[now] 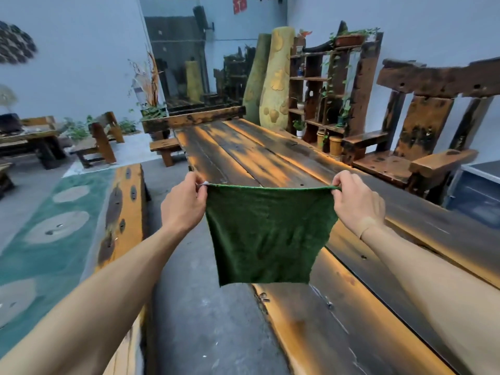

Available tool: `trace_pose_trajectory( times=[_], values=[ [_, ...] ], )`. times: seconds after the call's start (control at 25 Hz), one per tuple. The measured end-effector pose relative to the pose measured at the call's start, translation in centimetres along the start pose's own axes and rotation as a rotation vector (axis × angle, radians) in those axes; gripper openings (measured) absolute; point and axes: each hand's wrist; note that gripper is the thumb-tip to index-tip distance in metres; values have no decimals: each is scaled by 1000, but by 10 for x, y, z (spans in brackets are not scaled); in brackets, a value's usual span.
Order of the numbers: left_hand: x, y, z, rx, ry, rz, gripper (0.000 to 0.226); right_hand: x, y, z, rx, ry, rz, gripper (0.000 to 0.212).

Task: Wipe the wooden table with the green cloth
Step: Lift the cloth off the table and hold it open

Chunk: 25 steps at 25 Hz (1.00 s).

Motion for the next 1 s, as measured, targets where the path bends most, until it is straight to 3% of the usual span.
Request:
trace_pose_trajectory(
  times=[0.52, 1.0],
  values=[
    [-52, -117, 19, -25, 110, 226, 12, -79, -100, -99, -20, -4, 236, 3],
    [-222, -244, -9, -119, 90, 182, 14, -220, -207, -236, -36, -4, 288, 4]
  ],
)
Point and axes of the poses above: each hand's wrist, its own x-axis away from the middle knuckle, its own z-axis out of the back of the hand, y = z × x, and after that the axes turned 8 degrees about z, right-handed
